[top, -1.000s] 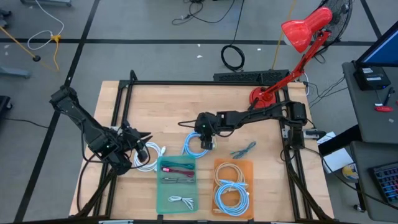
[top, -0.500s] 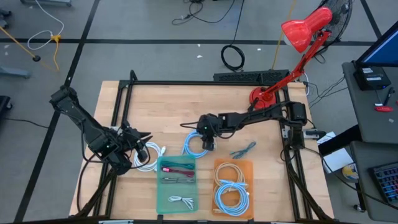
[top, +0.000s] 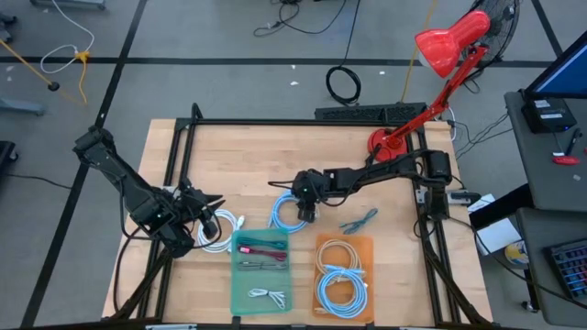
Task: Pick & Place USB Port
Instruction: Put the blue video cable into the orange bin
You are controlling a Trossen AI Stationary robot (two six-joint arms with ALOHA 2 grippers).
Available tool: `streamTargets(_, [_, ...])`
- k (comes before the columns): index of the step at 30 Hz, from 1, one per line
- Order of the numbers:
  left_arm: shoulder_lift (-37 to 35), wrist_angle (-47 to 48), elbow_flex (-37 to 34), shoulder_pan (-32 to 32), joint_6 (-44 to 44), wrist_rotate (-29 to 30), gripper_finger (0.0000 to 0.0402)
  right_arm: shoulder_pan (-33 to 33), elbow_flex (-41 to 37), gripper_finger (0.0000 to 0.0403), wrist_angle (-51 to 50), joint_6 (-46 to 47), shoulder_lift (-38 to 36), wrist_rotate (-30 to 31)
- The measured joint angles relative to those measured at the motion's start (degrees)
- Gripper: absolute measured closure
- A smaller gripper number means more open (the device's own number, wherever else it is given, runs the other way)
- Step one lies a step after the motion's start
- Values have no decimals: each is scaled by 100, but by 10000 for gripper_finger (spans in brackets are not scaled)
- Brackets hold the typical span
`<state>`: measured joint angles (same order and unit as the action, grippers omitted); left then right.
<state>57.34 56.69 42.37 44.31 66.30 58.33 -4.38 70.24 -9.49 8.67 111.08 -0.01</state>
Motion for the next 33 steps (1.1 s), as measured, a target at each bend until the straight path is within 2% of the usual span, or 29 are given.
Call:
streamTargets(11, [1, 0, 0, 2, 0, -48, 327, -2, 22, 239, 262, 132, 451, 96])
streamTargets(14, [2, 0, 0, 0, -2, -49, 327, -2, 20, 251, 208, 243, 463, 219])
streamTargets(18, [2, 0, 0, 0, -2, -52, 327, 0, 13, 294, 183, 462, 411, 358])
streamTargets(24, [2, 2, 0, 2, -2, -59, 327, 41, 37, 388, 68, 574, 180, 782])
streamTargets(27, [2, 0, 0, 1, -2, -68, 327, 74, 39, 385, 25, 602, -86, 1188])
streamTargets(33, [2, 1, 0, 2, -4, -68, 327, 156, 48, 394, -234, 841, -904, 2391])
